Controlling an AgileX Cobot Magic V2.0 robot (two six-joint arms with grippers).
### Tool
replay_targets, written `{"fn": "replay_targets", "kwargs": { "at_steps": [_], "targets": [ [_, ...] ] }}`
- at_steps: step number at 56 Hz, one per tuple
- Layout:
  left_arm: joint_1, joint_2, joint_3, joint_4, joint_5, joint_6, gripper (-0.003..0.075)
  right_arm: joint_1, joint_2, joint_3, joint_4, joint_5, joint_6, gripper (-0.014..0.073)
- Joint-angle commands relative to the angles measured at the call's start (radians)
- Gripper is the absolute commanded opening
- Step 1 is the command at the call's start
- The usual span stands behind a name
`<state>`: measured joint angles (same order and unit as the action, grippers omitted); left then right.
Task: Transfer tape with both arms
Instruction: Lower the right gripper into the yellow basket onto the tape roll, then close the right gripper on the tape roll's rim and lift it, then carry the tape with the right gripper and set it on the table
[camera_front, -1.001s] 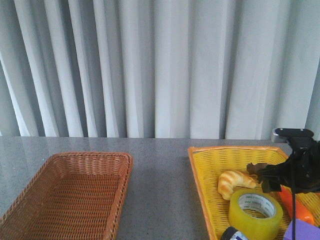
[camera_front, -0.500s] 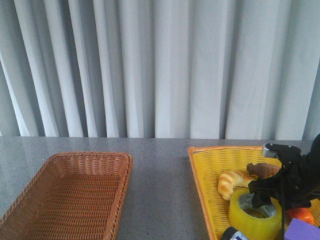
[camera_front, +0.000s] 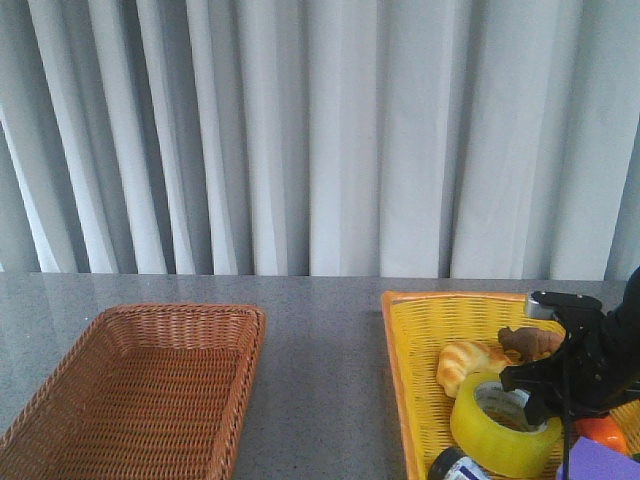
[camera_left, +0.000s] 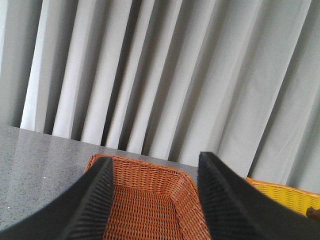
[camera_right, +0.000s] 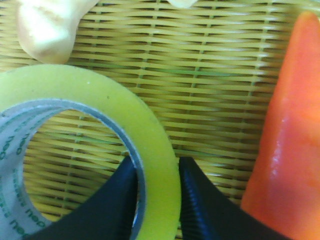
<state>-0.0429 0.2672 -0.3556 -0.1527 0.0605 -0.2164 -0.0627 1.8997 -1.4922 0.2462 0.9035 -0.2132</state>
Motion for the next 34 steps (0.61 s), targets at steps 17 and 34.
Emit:
{"fn": "replay_targets", "kwargs": {
  "at_steps": [17, 34],
  "targets": [
    [0.000, 0.017, -0.033, -0.011, -0.038, -0.006, 0.0382, 0.006, -0.120, -0.418, 0.417, 0.060, -0.109, 0.0029],
    [0.000, 0.017, -0.033, -0.011, -0.038, -0.006, 0.0382, 0.292, -0.098, -0.512, 0.715, -0.095, -0.494, 0.0031]
  ]
}}
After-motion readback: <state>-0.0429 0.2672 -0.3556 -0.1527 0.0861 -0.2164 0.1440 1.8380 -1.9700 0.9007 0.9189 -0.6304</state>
